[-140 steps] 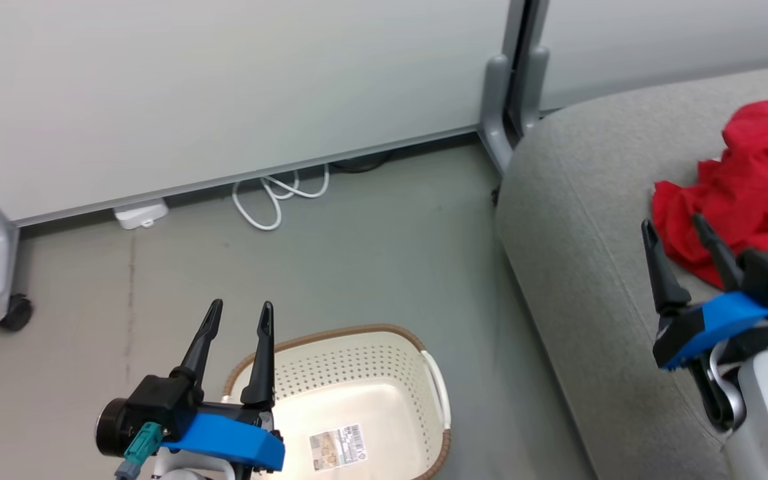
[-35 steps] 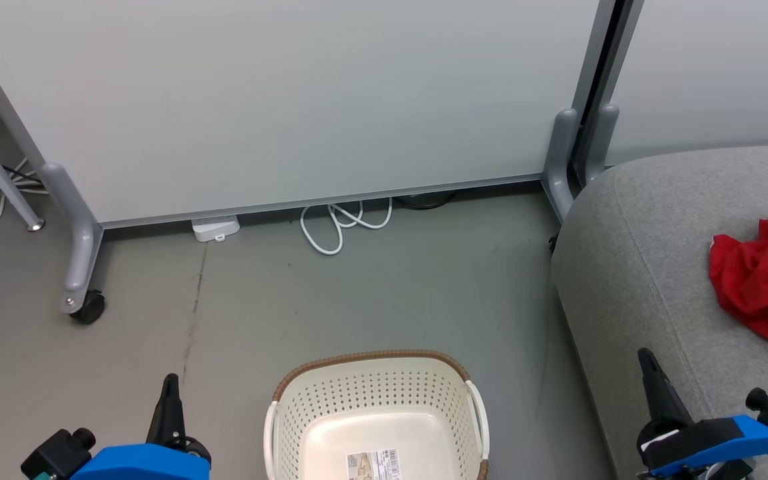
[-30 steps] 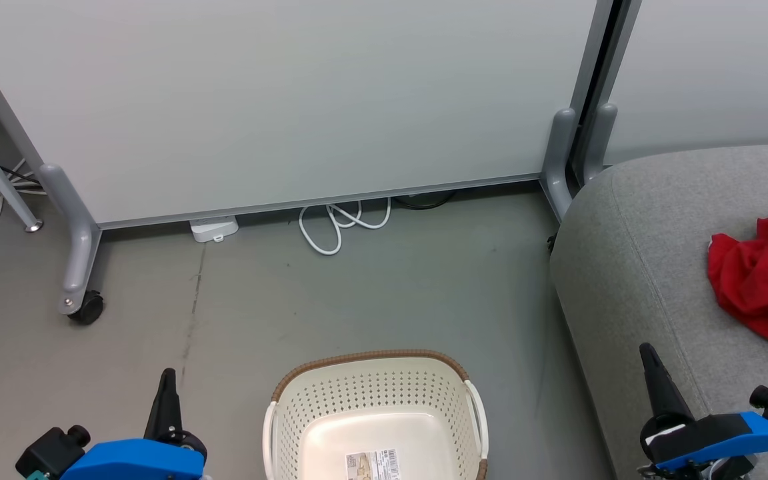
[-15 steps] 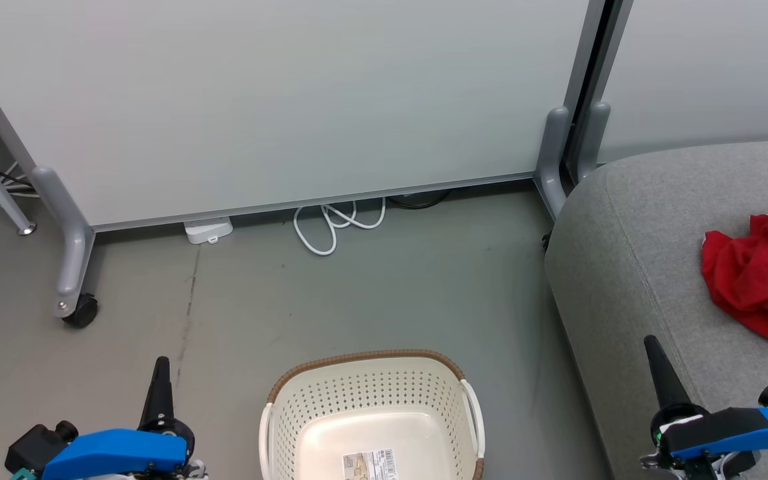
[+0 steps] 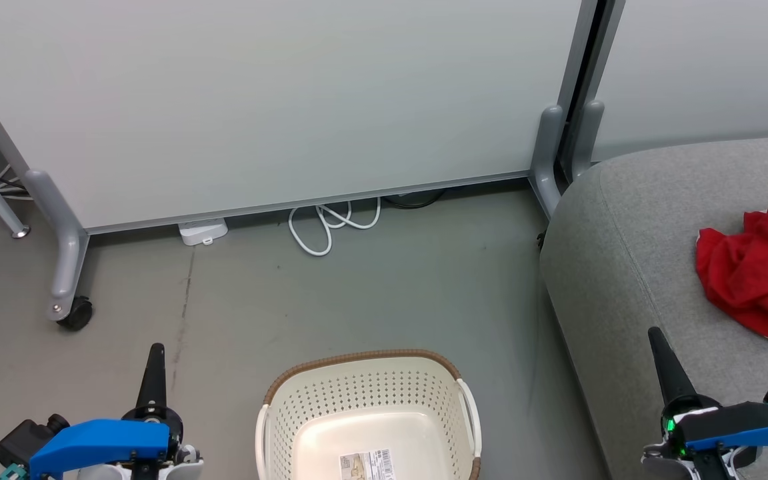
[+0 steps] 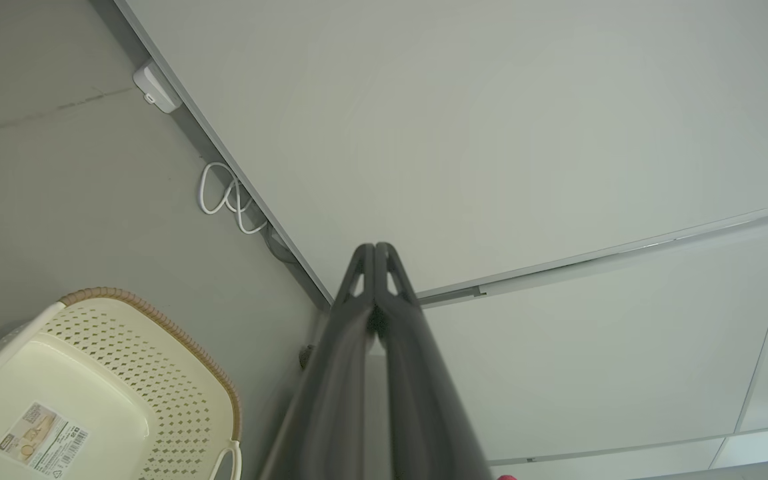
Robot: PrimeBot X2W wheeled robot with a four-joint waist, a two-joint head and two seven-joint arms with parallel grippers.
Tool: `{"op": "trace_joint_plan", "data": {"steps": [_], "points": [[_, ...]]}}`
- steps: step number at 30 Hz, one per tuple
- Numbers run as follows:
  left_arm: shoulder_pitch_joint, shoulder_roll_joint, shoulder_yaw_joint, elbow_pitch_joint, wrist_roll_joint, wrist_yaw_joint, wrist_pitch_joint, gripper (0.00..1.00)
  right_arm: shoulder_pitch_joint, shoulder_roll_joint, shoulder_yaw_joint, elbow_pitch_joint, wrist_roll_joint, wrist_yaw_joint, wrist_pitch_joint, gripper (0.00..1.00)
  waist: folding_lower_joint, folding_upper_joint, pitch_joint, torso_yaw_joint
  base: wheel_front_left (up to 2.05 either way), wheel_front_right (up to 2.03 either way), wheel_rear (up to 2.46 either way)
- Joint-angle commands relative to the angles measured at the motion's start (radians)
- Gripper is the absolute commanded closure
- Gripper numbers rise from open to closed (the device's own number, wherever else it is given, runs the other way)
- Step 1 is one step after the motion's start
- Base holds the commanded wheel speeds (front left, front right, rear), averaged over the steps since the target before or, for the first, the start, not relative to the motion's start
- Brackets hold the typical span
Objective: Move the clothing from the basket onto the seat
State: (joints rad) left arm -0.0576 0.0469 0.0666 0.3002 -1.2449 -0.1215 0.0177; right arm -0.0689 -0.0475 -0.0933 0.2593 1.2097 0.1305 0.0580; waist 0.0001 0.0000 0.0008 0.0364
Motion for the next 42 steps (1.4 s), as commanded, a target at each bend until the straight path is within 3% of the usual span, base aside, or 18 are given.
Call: {"op": "trace_joint_plan", "data": {"steps": [1,42], "points": [[-0.022,0.004,0.008,-0.013,-0.029,-0.007,0.009,1.00,-0.022,-0.004,-0.004,-0.011,0.033,0.000,0.005,1.00,-0.0001,0.0000,0.000,-0.002,0.00,0.00,0.00],[-0.053,0.005,0.045,-0.053,-0.330,-0.012,0.089,1.00,-0.042,-0.004,-0.020,-0.016,0.363,0.000,0.053,1.00,-0.0001,0.0000,0.002,-0.031,0.00,0.00,0.00]]}}
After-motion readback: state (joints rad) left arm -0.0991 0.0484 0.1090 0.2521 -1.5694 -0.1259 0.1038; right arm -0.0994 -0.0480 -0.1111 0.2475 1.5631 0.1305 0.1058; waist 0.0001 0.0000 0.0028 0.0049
